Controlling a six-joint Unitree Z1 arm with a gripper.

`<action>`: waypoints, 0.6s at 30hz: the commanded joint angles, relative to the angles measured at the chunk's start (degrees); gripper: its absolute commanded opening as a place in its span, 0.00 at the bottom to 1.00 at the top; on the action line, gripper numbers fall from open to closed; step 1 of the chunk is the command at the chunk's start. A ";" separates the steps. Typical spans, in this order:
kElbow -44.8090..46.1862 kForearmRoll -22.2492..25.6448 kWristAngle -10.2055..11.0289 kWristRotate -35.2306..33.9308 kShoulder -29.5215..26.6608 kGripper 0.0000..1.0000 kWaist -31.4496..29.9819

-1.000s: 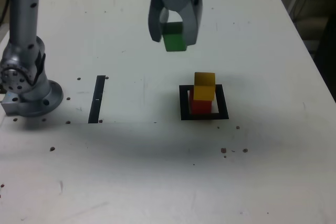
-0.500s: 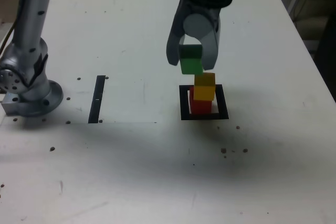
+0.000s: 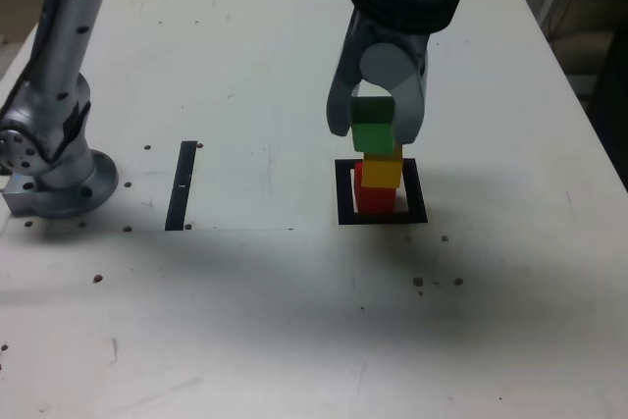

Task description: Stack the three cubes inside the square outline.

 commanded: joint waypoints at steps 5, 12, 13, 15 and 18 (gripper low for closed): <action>-0.28 0.06 -0.09 -0.08 0.68 0.51 -0.14; -0.33 -0.68 -0.07 -0.01 1.05 0.97 -0.13; -0.36 -0.72 -0.05 -0.01 1.08 0.98 -0.13; -0.33 -0.77 -0.02 -0.01 1.14 0.99 -0.13; -0.21 -0.80 0.02 -0.01 1.12 0.99 -0.14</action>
